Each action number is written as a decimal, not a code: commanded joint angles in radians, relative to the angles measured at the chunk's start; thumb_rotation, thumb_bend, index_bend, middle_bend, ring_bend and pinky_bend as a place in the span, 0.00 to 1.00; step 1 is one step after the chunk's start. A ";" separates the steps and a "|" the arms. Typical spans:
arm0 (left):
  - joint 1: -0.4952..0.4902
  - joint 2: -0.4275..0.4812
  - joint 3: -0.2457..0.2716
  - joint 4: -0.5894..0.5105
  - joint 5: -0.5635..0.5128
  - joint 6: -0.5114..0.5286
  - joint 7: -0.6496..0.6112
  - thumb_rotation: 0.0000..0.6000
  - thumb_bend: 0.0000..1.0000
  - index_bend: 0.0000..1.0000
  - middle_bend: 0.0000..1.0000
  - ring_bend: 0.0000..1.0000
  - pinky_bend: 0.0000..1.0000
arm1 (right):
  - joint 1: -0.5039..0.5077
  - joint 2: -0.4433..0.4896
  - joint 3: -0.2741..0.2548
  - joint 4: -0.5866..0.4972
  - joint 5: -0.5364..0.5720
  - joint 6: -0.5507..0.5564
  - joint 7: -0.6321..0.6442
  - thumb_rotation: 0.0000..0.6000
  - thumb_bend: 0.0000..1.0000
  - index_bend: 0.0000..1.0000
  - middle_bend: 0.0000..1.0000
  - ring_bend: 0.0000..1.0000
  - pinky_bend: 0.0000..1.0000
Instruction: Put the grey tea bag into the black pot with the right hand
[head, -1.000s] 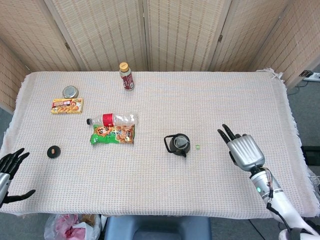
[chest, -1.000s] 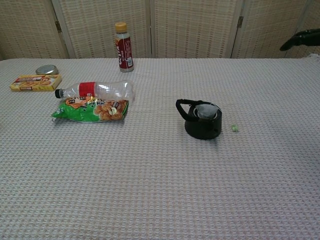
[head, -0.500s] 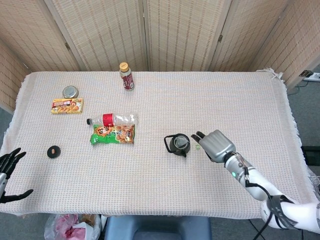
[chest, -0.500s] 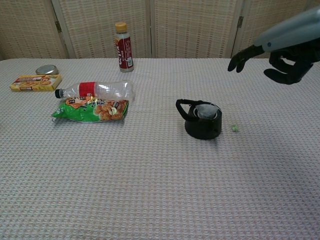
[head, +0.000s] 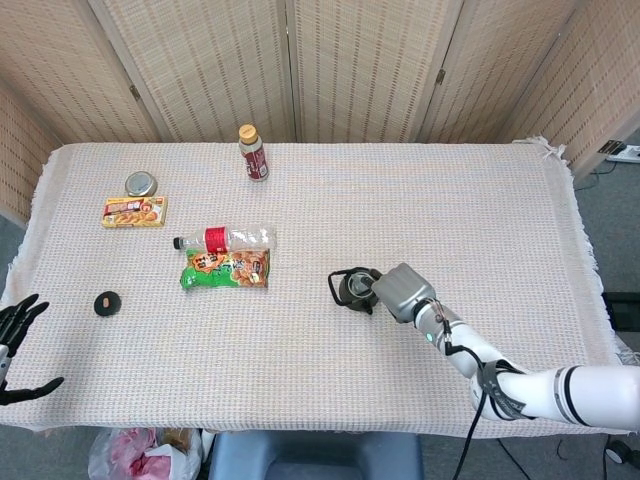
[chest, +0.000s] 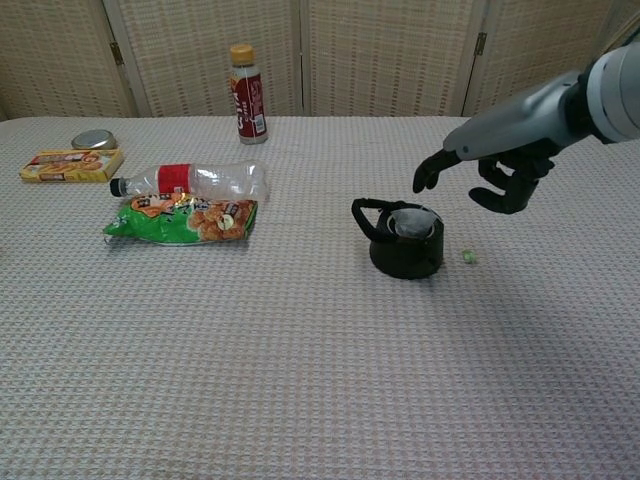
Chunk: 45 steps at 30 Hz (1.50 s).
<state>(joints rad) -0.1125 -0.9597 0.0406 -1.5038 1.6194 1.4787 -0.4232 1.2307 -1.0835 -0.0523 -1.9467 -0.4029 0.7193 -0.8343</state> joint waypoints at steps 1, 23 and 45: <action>0.001 -0.001 0.000 0.005 0.003 0.005 -0.012 1.00 0.17 0.00 0.00 0.00 0.01 | 0.009 -0.029 -0.018 0.017 -0.001 0.027 0.010 1.00 0.68 0.14 0.11 0.69 0.78; -0.005 0.001 0.007 0.045 0.027 0.016 -0.085 1.00 0.17 0.00 0.00 0.00 0.01 | 0.089 -0.148 -0.091 0.147 0.031 -0.018 0.077 1.00 0.67 0.16 0.11 0.69 0.77; -0.010 0.005 0.024 0.076 0.062 0.036 -0.133 1.00 0.17 0.00 0.00 0.00 0.01 | 0.166 -0.247 -0.158 0.259 0.090 -0.064 0.121 1.00 0.66 0.19 0.11 0.69 0.77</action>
<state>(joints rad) -0.1228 -0.9548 0.0646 -1.4286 1.6807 1.5138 -0.5560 1.3952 -1.3300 -0.2091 -1.6886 -0.3136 0.6550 -0.7147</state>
